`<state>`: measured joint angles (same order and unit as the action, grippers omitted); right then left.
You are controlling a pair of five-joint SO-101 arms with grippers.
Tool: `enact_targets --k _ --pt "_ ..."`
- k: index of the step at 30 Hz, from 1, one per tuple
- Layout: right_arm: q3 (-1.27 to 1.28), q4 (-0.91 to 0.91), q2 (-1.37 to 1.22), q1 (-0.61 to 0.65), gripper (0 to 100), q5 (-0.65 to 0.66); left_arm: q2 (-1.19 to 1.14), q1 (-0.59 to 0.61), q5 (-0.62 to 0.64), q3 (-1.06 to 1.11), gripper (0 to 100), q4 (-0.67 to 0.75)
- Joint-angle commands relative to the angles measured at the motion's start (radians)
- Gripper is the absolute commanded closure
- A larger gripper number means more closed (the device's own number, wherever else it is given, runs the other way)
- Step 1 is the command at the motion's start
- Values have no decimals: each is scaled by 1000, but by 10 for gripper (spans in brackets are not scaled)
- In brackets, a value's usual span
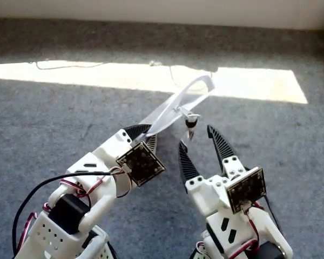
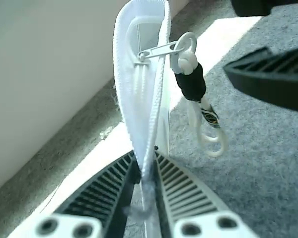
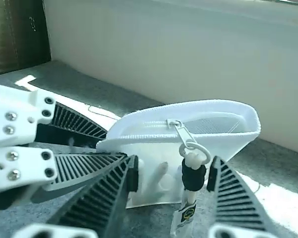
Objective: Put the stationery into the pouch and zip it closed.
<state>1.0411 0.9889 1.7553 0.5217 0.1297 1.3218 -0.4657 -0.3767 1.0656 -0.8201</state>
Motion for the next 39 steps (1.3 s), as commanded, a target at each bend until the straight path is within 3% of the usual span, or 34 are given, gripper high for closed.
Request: enact_targets --k 1,7,13,23,32,39 --pt "5 -122 -133 13 782 6 12 -44 12 -4 995 0" --pt "10 -214 -268 -22 783 5 12 -39 14 -4 995 0" --pt "12 -186 -286 -108 806 5 12 -38 14 -4 995 -3" --pt "15 -116 -255 -113 850 6 12 -38 14 -4 995 -3" --pt "13 -228 -383 -114 858 6 12 -38 14 -4 995 -5" --pt "13 -228 -381 -174 967 71 12 -38 14 -4 995 -5"
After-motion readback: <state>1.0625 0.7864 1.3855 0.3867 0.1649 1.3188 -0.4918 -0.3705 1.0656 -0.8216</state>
